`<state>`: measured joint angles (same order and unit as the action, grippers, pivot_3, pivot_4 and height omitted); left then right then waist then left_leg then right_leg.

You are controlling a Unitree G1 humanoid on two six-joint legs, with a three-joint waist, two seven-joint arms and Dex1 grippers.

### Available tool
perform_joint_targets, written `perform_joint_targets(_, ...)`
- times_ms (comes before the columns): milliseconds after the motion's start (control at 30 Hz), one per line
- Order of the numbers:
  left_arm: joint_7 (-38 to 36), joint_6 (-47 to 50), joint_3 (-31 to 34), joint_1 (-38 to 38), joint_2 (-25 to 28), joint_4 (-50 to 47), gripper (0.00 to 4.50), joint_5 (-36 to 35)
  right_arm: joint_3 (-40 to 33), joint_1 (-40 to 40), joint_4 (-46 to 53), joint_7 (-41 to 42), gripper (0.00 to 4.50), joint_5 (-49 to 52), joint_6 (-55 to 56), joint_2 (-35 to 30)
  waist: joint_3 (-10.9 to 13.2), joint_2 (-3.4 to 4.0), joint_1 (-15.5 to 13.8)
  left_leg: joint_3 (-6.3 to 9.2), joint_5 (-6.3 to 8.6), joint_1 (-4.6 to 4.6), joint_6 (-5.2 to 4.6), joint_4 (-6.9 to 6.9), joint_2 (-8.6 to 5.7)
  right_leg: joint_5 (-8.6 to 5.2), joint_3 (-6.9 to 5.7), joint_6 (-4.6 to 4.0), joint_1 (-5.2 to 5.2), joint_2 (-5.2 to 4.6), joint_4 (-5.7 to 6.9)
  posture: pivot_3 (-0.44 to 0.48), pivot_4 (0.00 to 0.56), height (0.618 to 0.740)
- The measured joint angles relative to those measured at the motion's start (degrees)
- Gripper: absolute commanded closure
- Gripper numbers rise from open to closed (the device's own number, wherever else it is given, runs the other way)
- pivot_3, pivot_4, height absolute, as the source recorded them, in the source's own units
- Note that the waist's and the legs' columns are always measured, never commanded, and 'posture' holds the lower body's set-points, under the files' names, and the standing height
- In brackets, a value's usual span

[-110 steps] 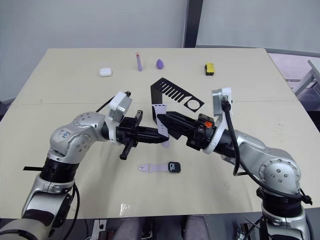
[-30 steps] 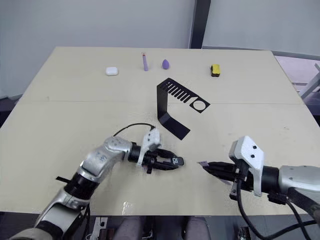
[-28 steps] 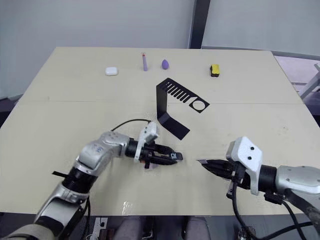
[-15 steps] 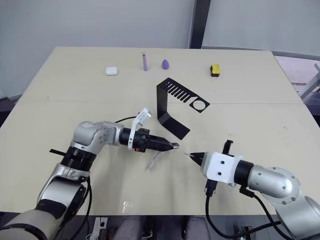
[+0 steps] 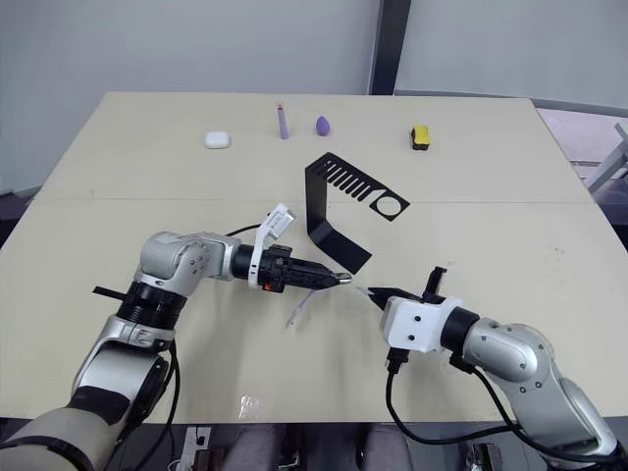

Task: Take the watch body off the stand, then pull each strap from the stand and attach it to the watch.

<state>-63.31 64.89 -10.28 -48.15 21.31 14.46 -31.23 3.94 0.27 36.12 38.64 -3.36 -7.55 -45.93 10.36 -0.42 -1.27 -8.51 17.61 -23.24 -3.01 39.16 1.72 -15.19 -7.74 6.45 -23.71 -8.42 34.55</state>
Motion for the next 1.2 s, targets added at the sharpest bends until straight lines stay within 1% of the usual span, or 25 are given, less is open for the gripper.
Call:
perform_joint_targets(367, 2.13, -0.77, 0.32, 0.06, -0.72, -0.06, 2.89, -0.01, 0.00, -1.13, -0.07, 0.16, 4.50, 0.29, -0.28, 0.97, 0.00, 0.00, 0.06, 0.00, 0.00, 0.01, 0.00, 0.00, 0.00, 0.00, 0.00, 0.00, 0.00, 0.00, 0.05, 0.000, 0.150, 0.740)
perform_joint_targets(1200, 2.94, -1.85, 0.27, 0.55, -1.49, -0.69, 2.89, -0.08, -0.50, -1.98, -0.20, 0.62, 4.50, 0.70, -1.75, 1.40, 0.00, 0.00, 0.06, 0.00, -0.01, 0.01, 0.00, 0.01, -0.01, 0.00, 0.01, 0.00, -0.01, 0.01, 0.11, 0.000, 0.150, 0.740)
